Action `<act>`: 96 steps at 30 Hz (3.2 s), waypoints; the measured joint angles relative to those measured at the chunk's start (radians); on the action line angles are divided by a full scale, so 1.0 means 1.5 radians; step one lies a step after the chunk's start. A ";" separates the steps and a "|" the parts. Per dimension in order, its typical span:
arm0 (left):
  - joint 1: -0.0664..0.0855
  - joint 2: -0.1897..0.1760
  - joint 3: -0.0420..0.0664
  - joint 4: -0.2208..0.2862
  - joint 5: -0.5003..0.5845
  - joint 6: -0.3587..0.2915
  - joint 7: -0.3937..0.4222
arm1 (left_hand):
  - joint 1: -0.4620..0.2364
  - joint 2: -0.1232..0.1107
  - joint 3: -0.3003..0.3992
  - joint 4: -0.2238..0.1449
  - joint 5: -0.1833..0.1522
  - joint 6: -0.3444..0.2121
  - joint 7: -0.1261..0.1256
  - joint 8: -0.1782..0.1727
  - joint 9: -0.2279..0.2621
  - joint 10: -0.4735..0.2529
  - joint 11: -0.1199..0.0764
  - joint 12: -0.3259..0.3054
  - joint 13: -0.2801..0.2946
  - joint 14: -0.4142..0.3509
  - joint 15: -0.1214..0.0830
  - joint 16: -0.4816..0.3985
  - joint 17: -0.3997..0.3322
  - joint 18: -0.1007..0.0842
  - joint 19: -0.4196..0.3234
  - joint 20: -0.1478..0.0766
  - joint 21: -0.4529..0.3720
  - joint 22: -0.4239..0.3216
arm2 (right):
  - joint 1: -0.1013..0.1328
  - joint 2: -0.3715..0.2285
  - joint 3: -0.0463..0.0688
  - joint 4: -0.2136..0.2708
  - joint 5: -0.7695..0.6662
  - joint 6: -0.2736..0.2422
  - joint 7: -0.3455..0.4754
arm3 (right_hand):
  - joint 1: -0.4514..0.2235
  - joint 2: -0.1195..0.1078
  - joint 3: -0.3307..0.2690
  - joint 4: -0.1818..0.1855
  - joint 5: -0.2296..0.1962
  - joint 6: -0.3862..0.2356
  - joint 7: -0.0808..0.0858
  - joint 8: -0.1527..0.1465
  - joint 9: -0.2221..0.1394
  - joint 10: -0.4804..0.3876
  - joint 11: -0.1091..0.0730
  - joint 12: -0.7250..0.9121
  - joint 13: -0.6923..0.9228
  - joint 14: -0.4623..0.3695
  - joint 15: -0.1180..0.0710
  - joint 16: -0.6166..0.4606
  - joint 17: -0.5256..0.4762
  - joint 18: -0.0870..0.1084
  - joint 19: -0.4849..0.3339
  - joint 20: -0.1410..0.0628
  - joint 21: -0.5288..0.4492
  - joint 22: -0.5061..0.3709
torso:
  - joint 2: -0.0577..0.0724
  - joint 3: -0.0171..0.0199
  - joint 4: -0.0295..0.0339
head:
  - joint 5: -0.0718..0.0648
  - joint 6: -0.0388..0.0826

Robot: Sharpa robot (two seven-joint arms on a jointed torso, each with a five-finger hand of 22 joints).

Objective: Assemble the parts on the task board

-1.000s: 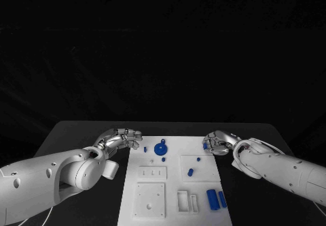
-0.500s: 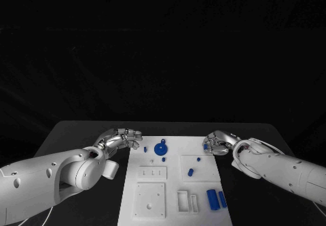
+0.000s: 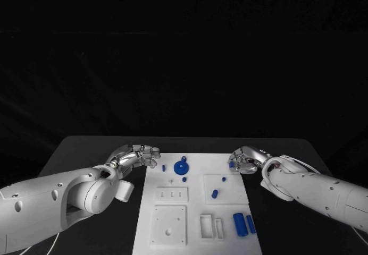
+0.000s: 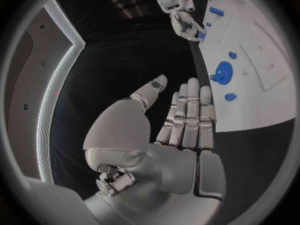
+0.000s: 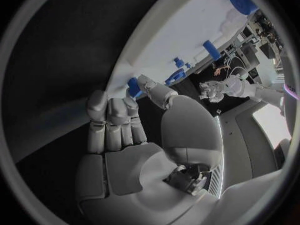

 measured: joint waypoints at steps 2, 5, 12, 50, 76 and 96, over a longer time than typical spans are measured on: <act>0.000 0.000 0.000 0.000 0.000 0.000 0.000 | 0.000 0.000 0.000 0.000 0.000 0.000 0.000 0.000 0.000 0.000 0.000 0.000 0.000 0.000 0.000 0.000 0.000 0.000 0.000 0.000 0.000 0.000 | 0.000 0.000 0.000 0.002 -0.001 -0.004 -0.001 | 0.002 0.002 0.001 -0.001 0.000 0.000 0.000 0.000 0.000 0.000 0.000 0.000 0.000 0.000 0.000 0.000 0.001 0.000 0.000 0.000 0.000 0.000 | 0.000 0.0000 0.0000 | 0.000 0.000; 0.000 0.000 0.000 0.000 0.000 0.000 0.000 | 0.000 0.000 0.000 0.000 0.000 0.000 0.000 0.000 0.000 0.001 0.001 0.000 0.000 0.000 0.000 0.000 0.000 0.000 0.000 0.000 0.000 0.000 | 0.000 -0.002 0.000 0.009 -0.004 -0.009 -0.004 | 0.001 0.002 0.001 -0.001 0.000 0.000 0.000 0.000 0.000 0.002 -0.002 0.001 0.000 0.002 -0.002 0.000 0.001 0.000 0.000 0.000 0.000 0.000 | 0.000 0.0001 0.0000 | 0.000 0.000; 0.000 0.000 0.000 0.000 -0.009 0.001 -0.009 | -0.013 0.003 -0.001 0.001 -0.004 0.010 -0.005 0.000 0.005 0.024 -0.006 0.006 0.004 0.000 0.000 0.003 0.000 -0.002 0.000 0.000 0.003 -0.002 | 0.006 -0.017 0.000 0.052 -0.025 -0.018 -0.021 | 0.003 0.004 0.004 -0.004 0.000 0.000 0.000 0.000 0.000 0.002 -0.002 0.003 0.000 0.000 -0.004 0.000 0.001 0.000 0.002 -0.002 0.000 0.000 | 0.000 0.0003 -0.0006 | 0.000 0.001; 0.005 0.073 0.003 -0.012 -0.108 0.015 -0.246 | -0.179 -0.028 -0.025 0.097 -0.065 0.080 -0.042 -0.018 0.006 0.163 -0.080 0.158 0.137 0.087 -0.082 0.178 0.080 0.018 0.092 -0.056 0.114 0.009 | 0.063 0.086 0.005 0.275 -0.266 -0.012 -0.260 | 0.004 0.005 0.013 -0.022 -0.001 0.006 -0.006 0.001 0.000 0.012 -0.007 0.003 -0.001 0.003 -0.007 0.000 0.004 0.000 0.008 -0.006 0.002 0.000 | -0.038 0.0031 0.0013 | 0.007 -0.002; 0.005 0.075 0.003 -0.014 -0.113 -0.002 -0.252 | -0.171 -0.020 -0.022 0.092 -0.065 0.077 -0.039 -0.023 0.001 0.159 -0.079 0.171 0.150 0.087 -0.082 0.186 0.078 0.017 0.092 -0.056 0.122 0.007 | 0.056 0.104 0.004 0.288 -0.272 -0.003 -0.270 | 0.005 0.004 0.014 -0.028 -0.001 0.008 -0.008 0.001 0.000 0.012 -0.007 0.003 -0.002 0.006 -0.008 0.000 0.005 0.000 0.010 -0.005 0.002 0.000 | -0.037 0.0044 -0.0010 | 0.019 -0.002; 0.004 0.079 0.002 -0.016 -0.114 -0.005 -0.254 | -0.155 0.008 -0.022 0.068 -0.065 0.085 -0.042 -0.023 -0.001 0.154 -0.084 0.188 0.169 0.087 -0.082 0.199 0.078 0.017 0.092 -0.056 0.134 0.004 | 0.045 0.117 0.004 0.283 -0.273 -0.003 -0.272 | 0.001 0.001 0.014 -0.028 -0.001 0.009 -0.009 0.001 0.000 0.012 -0.007 0.003 -0.002 0.005 -0.007 0.000 0.004 0.000 0.010 -0.004 0.002 0.000 | -0.036 0.0046 -0.0008 | 0.020 -0.001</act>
